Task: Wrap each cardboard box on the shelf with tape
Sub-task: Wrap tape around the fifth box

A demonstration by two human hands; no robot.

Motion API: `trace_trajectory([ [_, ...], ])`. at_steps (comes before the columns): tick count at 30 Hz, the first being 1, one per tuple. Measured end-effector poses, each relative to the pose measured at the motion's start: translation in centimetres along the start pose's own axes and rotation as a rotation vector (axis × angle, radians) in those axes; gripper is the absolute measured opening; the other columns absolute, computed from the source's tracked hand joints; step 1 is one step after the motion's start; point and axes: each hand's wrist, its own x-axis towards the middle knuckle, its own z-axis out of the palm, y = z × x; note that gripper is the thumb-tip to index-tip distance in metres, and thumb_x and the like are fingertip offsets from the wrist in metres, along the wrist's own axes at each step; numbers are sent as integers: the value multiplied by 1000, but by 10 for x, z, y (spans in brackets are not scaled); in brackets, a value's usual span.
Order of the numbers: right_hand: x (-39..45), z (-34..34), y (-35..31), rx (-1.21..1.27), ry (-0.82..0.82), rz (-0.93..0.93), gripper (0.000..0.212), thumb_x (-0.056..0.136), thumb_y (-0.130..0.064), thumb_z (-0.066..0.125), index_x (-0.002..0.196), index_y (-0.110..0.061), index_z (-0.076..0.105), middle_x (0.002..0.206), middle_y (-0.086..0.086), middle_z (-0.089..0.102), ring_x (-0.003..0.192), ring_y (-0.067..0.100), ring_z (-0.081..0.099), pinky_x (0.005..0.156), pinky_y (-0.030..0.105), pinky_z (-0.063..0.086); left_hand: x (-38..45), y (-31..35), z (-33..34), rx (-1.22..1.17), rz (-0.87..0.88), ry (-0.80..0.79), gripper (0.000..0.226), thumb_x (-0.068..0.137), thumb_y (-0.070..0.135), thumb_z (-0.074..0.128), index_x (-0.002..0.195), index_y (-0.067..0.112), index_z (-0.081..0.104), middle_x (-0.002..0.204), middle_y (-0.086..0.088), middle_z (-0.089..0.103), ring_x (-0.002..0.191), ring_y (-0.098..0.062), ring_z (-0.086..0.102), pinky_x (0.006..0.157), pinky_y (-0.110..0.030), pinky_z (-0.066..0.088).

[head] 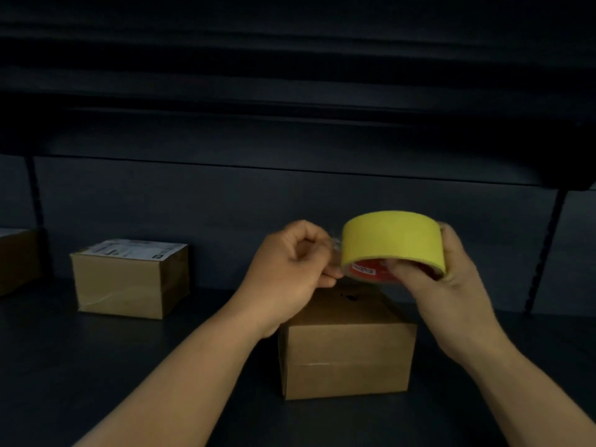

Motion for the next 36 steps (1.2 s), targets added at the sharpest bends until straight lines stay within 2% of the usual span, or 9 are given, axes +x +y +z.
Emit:
trace_trajectory([
  [3, 1, -9, -8, 42, -282, 102, 72, 43, -68, 80, 107, -50, 53, 100, -19, 65, 93, -1, 63, 71, 16, 52, 3, 2, -7, 232, 213, 107, 13, 96, 17, 51, 84, 20, 56, 82, -1, 66, 70, -10, 68, 68, -33, 59],
  [7, 5, -13, -25, 4, -338, 6, 74, 48, -88, 57, 108, -45, 59, 100, -14, 67, 93, 4, 63, 72, 19, 49, 4, 10, -15, 643, 652, 180, 9, 92, 19, 49, 84, 19, 53, 73, 4, 58, 66, -12, 56, 56, -33, 47],
  [11, 8, 1, -50, -46, -346, 27, 54, 72, -53, 65, 121, -53, 42, 93, -16, 70, 83, -2, 66, 65, 12, 51, 3, 18, -6, 856, 1026, 104, 6, 94, 16, 44, 92, 13, 47, 82, -4, 57, 67, -15, 53, 53, -35, 47],
  [15, 11, 13, -61, -60, -391, -43, 53, 78, -18, 72, 118, -47, 52, 94, -10, 69, 82, 3, 66, 71, 20, 56, 6, 19, -7, 855, 1215, 56, 6, 92, 5, 47, 96, 9, 49, 96, -9, 57, 83, -17, 55, 67, -32, 52],
  [20, 8, 23, -38, -418, -199, -295, 57, 82, -30, 67, 120, -57, 36, 92, -20, 59, 79, -1, 60, 64, 17, 52, -1, 21, -9, 632, 993, 231, 7, 93, 12, 51, 90, 13, 57, 91, 1, 58, 84, -6, 54, 75, -14, 44],
  [23, 7, 24, -24, -465, -146, -353, 61, 81, -34, 62, 123, -61, 26, 90, -20, 58, 79, 0, 60, 64, 19, 53, -10, 27, -8, 394, 517, 245, 17, 96, 30, 44, 86, 26, 57, 76, 9, 62, 72, -4, 61, 64, -15, 48],
  [26, 7, 26, -14, -511, -120, -436, 60, 81, -36, 59, 129, -53, 28, 79, -24, 52, 80, -4, 58, 61, 11, 50, -12, 27, -6, 141, 23, 91, 42, 92, 47, 41, 80, 16, 65, 65, 3, 67, 58, -6, 61, 56, -18, 51],
  [30, 6, 27, -8, -592, -99, -519, 57, 83, -33, 58, 134, -42, 34, 82, -27, 49, 61, -20, 49, 59, -2, 42, -16, 27, 1, 17, -103, 17, 49, 83, 55, 50, 80, 11, 70, 63, 1, 68, 57, -10, 60, 53, -21, 50],
  [36, 5, 24, 0, -609, -131, -496, 65, 84, -26, 65, 135, -45, 31, 81, -29, 48, 64, -22, 50, 61, -6, 38, -7, 20, 7, -75, -135, 6, 16, 89, 21, 62, 76, 13, 67, 63, 3, 61, 58, -6, 55, 56, -19, 50],
])
